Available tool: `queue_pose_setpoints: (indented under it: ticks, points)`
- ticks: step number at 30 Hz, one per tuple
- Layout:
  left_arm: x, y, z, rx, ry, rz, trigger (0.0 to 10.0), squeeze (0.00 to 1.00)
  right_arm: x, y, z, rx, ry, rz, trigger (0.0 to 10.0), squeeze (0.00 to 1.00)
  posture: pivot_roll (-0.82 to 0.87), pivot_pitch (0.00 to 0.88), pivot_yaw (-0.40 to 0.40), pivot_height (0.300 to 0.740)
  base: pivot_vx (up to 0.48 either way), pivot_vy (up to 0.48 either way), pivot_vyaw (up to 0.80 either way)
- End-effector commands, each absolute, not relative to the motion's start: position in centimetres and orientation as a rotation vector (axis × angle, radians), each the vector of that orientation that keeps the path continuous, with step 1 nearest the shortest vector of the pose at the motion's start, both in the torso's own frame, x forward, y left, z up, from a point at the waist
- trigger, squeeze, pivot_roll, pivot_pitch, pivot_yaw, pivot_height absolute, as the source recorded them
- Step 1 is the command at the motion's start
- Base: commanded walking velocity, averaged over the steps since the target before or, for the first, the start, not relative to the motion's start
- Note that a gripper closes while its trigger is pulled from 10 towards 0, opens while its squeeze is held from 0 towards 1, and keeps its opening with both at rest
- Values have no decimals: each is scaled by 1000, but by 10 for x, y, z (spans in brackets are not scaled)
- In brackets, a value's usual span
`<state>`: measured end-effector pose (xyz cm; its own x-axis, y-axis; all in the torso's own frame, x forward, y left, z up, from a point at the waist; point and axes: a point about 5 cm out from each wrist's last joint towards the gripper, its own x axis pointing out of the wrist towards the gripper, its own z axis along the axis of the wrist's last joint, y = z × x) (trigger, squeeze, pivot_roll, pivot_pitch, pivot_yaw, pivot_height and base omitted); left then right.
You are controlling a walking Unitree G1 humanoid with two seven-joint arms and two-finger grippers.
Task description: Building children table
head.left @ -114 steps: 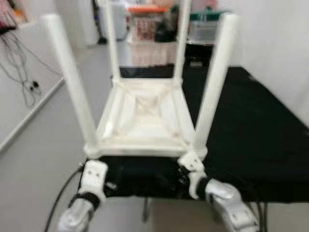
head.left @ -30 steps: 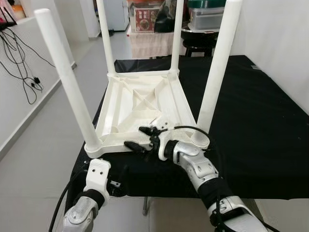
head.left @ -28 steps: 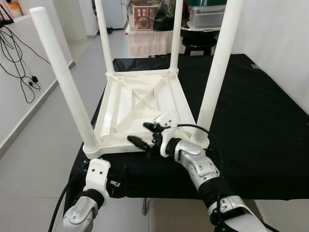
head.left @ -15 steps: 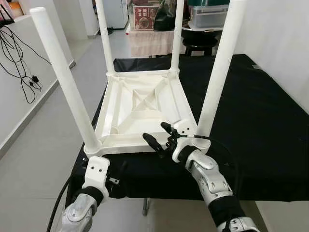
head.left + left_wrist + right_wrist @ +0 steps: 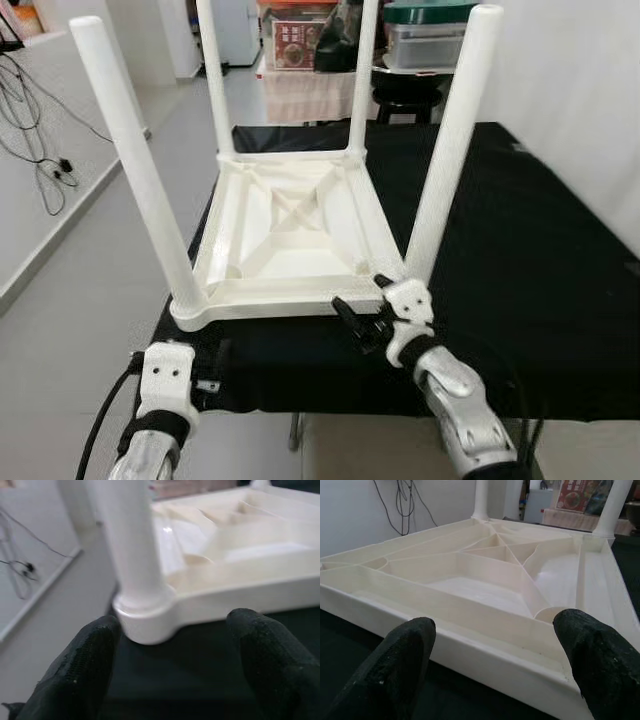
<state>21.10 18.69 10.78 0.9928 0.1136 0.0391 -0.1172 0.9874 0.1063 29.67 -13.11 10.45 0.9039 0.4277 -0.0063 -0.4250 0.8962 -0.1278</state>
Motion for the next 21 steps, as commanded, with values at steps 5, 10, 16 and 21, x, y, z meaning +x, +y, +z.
queue_pose_setpoints:
  ticks: [5, 10, 16, 21]
  points:
    - [218, 200, 121, 130, -92, 163, 10000, 0, 301, -137, 112, -142, -40, 397, 10000, 0, 5, 0, -11, 740, 0, 0, 0]
    - [231, 203, 137, 89, -145, 163, 10000, 0, 305, -144, 127, -155, -76, 356, 10000, 0, 2, 2, 3, 740, 0, 0, 0]
    - [241, 197, 138, 3, -142, 94, 10000, 1000, 305, -149, 134, -157, -93, 325, 10000, 0, -10, 9, 16, 740, 0, 0, 0]
    - [241, 191, 139, -14, -143, 67, 10000, 1000, 300, -146, 130, -160, -81, 332, 10000, 0, -12, 20, 28, 740, 0, 0, 0]
